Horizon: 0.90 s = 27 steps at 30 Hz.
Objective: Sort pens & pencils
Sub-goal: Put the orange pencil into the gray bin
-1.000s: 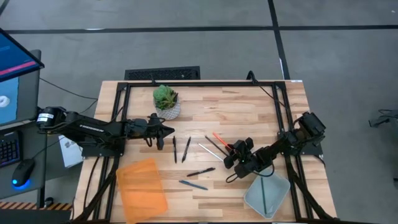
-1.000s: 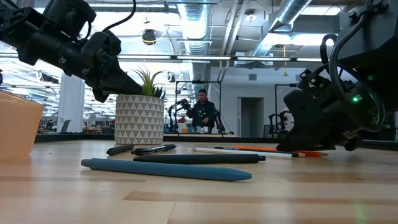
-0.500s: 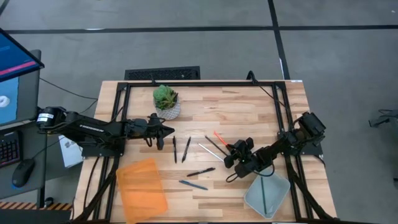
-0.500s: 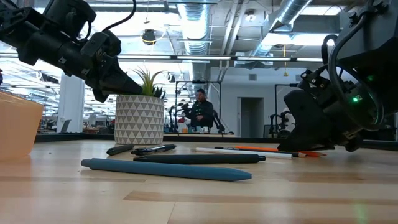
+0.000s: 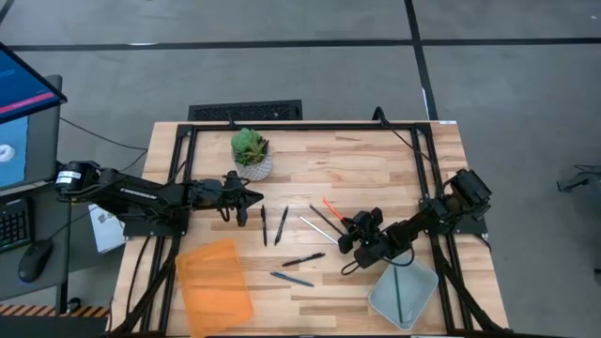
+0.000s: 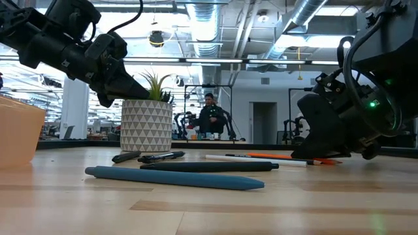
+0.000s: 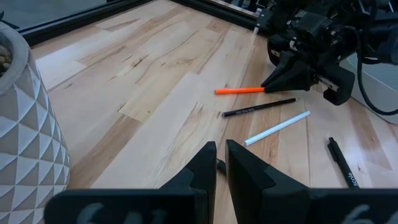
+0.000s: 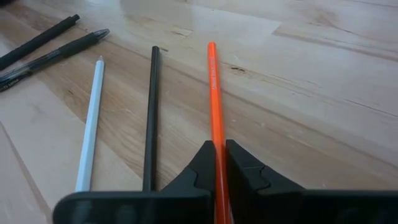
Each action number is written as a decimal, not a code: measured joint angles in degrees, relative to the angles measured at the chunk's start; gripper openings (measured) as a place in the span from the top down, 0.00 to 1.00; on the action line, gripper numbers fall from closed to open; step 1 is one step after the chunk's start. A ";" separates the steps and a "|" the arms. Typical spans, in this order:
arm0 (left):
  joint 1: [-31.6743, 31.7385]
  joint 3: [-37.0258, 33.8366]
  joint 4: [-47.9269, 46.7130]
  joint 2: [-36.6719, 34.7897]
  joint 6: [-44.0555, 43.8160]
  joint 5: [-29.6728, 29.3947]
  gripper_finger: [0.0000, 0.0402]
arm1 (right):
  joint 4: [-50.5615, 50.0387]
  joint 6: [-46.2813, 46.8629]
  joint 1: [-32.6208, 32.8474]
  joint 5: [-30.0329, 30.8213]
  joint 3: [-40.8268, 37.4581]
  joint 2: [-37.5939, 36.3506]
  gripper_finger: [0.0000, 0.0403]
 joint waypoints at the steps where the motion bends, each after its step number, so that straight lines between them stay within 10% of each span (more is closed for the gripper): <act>1: 0.01 0.00 -0.01 0.01 0.01 0.00 0.94 | 0.05 -0.01 -0.02 0.00 0.00 0.00 0.89; 27: 0.02 0.00 -0.26 0.02 0.01 0.00 0.94 | 0.85 -0.15 -0.96 0.70 0.11 -0.84 0.90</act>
